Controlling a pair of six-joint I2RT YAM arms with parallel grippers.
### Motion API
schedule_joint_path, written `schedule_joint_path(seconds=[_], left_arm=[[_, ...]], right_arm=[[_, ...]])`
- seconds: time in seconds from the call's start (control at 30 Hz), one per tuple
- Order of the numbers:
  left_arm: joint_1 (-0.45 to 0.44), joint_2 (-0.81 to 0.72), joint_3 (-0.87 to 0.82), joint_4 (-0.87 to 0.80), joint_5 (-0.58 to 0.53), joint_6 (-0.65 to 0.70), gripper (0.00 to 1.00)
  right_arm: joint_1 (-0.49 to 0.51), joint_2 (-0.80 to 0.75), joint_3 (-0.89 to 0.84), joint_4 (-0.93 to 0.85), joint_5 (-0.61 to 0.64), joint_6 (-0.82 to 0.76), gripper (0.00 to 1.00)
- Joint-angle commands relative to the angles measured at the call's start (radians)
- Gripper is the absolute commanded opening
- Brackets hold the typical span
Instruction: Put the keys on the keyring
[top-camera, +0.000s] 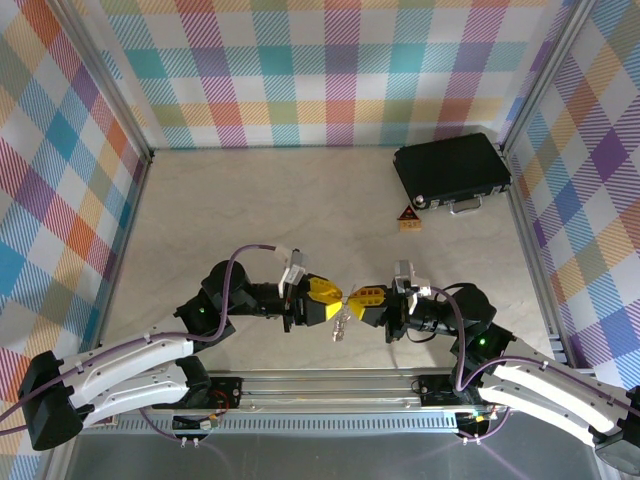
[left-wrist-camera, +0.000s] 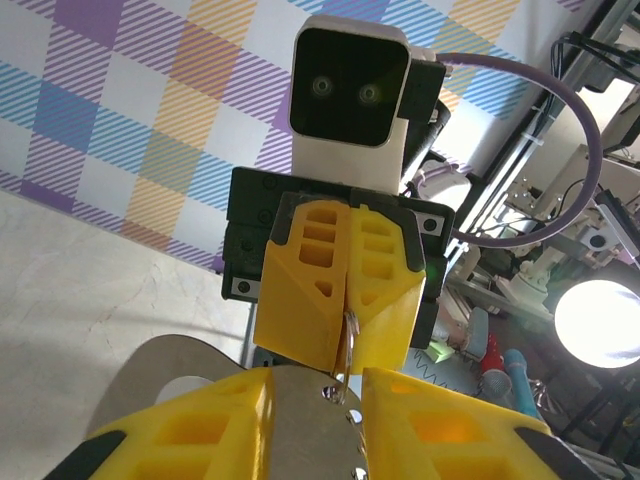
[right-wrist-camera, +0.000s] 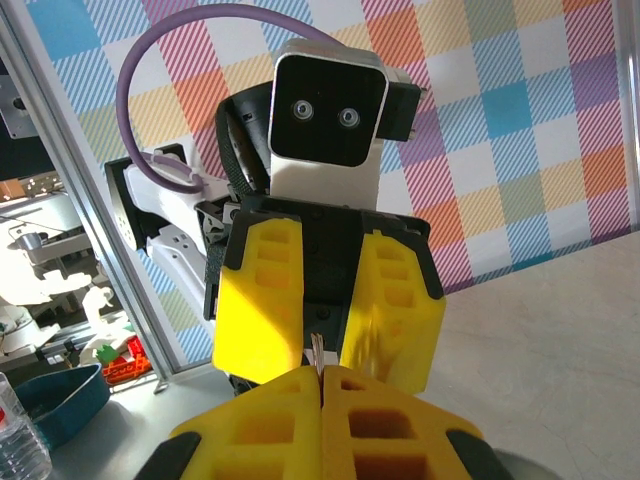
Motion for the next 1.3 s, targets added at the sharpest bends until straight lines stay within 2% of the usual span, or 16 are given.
schedule_joint_path(seconds=[0.0, 0.2, 0.5, 0.67, 0.7, 0.93, 1.0, 1.1, 1.27], left_arm=[[-0.011, 0.003, 0.027, 0.054, 0.022, 0.01, 0.27], [-0.013, 0.002, 0.036, 0.045, 0.016, 0.018, 0.22], [-0.015, -0.013, 0.022, 0.039, -0.006, 0.019, 0.01], [-0.014, -0.039, 0.044, -0.054, -0.022, 0.069, 0.0], [-0.015, -0.046, 0.055, -0.099, -0.024, 0.096, 0.0], [-0.015, -0.033, 0.179, -0.416, -0.031, 0.303, 0.0], [-0.015, -0.023, 0.21, -0.475, -0.028, 0.348, 0.0], [-0.026, -0.015, 0.261, -0.587, -0.055, 0.425, 0.0], [-0.049, 0.024, 0.363, -0.805, -0.173, 0.55, 0.0]], right_arm=[[0.006, 0.003, 0.017, 0.068, -0.015, 0.017, 0.0], [0.006, 0.008, 0.012, 0.066, -0.013, 0.015, 0.0], [0.005, 0.013, 0.008, 0.054, -0.007, 0.009, 0.0], [0.006, 0.0, 0.023, -0.019, 0.007, -0.011, 0.0], [0.006, -0.009, 0.028, -0.057, 0.017, -0.021, 0.03], [0.005, -0.094, 0.118, -0.43, 0.073, -0.176, 0.4], [0.006, -0.101, 0.159, -0.525, 0.072, -0.227, 0.46], [0.005, -0.095, 0.206, -0.61, 0.061, -0.279, 0.48], [0.005, -0.065, 0.253, -0.652, 0.08, -0.338, 0.46]])
